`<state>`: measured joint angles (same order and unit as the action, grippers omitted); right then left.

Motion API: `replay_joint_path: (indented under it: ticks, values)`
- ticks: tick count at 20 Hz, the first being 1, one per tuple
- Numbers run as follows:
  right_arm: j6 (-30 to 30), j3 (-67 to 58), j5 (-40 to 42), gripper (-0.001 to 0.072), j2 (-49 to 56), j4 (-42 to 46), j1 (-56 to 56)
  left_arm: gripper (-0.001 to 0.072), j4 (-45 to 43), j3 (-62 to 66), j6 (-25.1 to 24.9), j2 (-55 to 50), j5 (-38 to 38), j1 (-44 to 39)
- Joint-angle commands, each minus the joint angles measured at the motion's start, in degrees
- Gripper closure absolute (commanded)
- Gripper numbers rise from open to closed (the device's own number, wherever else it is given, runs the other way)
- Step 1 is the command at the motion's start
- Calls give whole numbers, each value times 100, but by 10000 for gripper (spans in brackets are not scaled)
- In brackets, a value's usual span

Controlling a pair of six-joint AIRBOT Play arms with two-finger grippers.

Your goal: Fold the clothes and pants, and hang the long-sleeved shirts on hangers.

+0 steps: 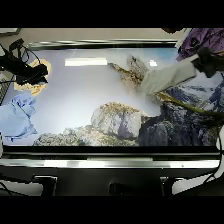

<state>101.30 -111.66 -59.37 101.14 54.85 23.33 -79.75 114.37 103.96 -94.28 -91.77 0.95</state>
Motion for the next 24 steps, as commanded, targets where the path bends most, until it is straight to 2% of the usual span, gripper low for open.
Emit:
replay_joint_path:
  ticks: [1, 3, 5, 6, 9, 15, 19, 24]
  values:
    - [586, -50, -334, 681, -42, 935, 774, 688, -4, -2, -2, -4, -2, 4]
    - [1226, -31, -970, 679, -85, 2107, 1099, 688, -4, -2, -2, -4, -2, 4]
    - [1344, 214, -1458, 680, -251, 3128, 1316, 688, -2, -2, -4, -4, -2, 4]
    - [1346, 476, -1545, 680, -398, 3340, 1425, 688, -4, -2, -4, -4, -2, 4]
    - [1606, 1875, -1416, 680, -1121, 3545, 1805, 688, -2, -2, -2, -4, -2, 4]
    - [1716, 4725, -905, 679, -2621, 3910, 2052, 688, -2, -2, -2, -4, -37, 4]
    - [1886, 5630, -1084, 679, -3147, 4472, 2050, 688, -2, -2, -4, -4, -39, 4]
    - [1956, 5998, -1537, 678, -3314, 5121, 2052, 688, -2, -2, -2, -4, -39, 4]
